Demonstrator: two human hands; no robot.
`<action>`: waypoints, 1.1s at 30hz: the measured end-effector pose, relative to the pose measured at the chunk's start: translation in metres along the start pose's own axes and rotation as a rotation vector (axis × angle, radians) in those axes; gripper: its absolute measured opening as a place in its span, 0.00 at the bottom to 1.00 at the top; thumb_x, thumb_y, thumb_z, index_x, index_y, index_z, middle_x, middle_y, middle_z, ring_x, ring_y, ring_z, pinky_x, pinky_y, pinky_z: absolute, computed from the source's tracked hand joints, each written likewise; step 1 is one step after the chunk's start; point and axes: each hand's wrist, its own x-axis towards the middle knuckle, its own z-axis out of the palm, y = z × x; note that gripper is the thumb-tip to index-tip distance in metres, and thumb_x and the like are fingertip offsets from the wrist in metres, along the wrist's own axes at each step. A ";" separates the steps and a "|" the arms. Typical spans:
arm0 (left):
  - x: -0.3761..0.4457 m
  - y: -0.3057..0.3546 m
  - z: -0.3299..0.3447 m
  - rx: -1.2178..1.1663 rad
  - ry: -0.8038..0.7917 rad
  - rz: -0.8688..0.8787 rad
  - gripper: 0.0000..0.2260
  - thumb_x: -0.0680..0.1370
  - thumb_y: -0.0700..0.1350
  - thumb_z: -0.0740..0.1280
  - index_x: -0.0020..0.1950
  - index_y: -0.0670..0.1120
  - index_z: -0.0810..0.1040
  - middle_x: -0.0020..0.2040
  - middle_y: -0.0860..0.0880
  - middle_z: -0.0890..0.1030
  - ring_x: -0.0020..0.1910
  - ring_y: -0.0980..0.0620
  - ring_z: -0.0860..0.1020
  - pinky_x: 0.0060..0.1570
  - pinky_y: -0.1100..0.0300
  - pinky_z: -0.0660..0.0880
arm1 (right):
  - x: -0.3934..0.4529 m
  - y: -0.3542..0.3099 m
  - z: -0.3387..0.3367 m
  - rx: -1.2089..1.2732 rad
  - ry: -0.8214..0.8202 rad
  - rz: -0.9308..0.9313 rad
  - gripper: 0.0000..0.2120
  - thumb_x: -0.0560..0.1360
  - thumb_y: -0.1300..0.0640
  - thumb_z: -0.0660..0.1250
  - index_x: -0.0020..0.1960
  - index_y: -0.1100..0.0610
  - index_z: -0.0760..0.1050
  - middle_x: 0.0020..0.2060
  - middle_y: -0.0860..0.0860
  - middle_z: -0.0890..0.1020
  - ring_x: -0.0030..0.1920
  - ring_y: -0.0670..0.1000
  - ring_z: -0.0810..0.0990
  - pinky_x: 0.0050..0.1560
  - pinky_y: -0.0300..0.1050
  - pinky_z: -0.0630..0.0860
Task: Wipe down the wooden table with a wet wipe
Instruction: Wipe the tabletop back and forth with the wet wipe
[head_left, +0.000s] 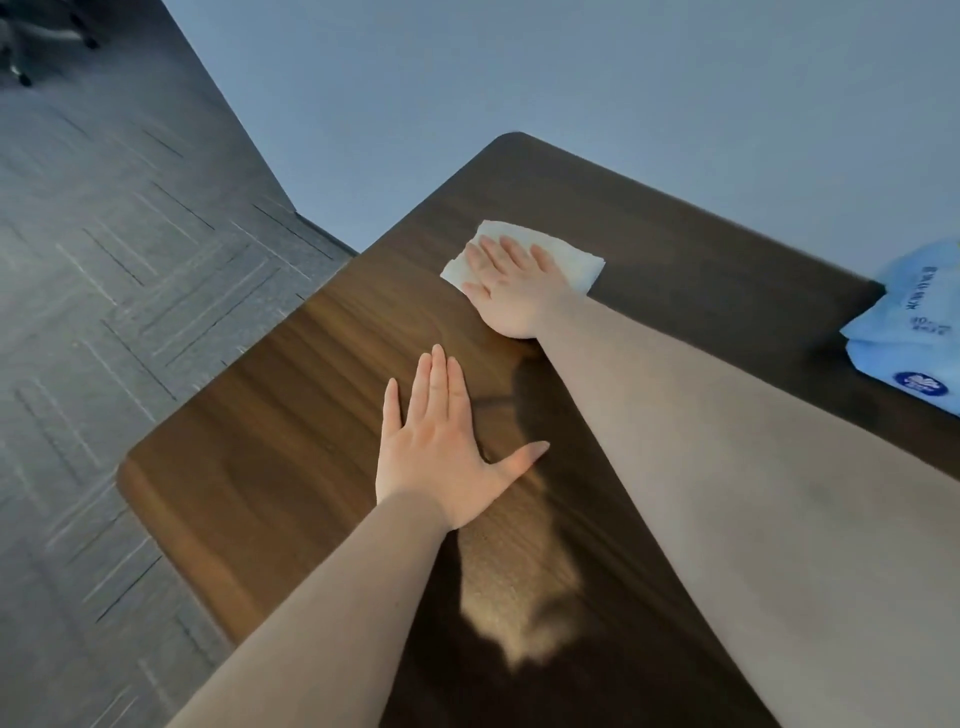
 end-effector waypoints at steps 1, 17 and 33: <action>0.000 0.000 0.000 0.006 -0.001 0.003 0.53 0.63 0.80 0.37 0.76 0.46 0.40 0.78 0.48 0.39 0.76 0.49 0.37 0.74 0.45 0.40 | 0.005 -0.003 0.000 -0.001 0.002 0.000 0.26 0.81 0.44 0.39 0.77 0.50 0.38 0.78 0.49 0.41 0.77 0.51 0.39 0.74 0.53 0.37; -0.003 -0.001 -0.004 0.095 -0.071 0.048 0.52 0.65 0.78 0.38 0.76 0.40 0.41 0.78 0.43 0.43 0.77 0.46 0.42 0.74 0.47 0.45 | -0.193 0.091 0.027 0.169 -0.054 0.332 0.26 0.81 0.43 0.38 0.76 0.47 0.35 0.77 0.45 0.39 0.76 0.47 0.37 0.74 0.49 0.34; -0.051 0.219 0.007 0.122 -0.126 0.740 0.32 0.78 0.62 0.42 0.77 0.46 0.44 0.78 0.50 0.44 0.76 0.53 0.42 0.75 0.53 0.45 | -0.453 0.230 0.077 0.303 0.069 0.947 0.26 0.81 0.44 0.38 0.77 0.48 0.36 0.77 0.46 0.39 0.76 0.47 0.37 0.74 0.48 0.36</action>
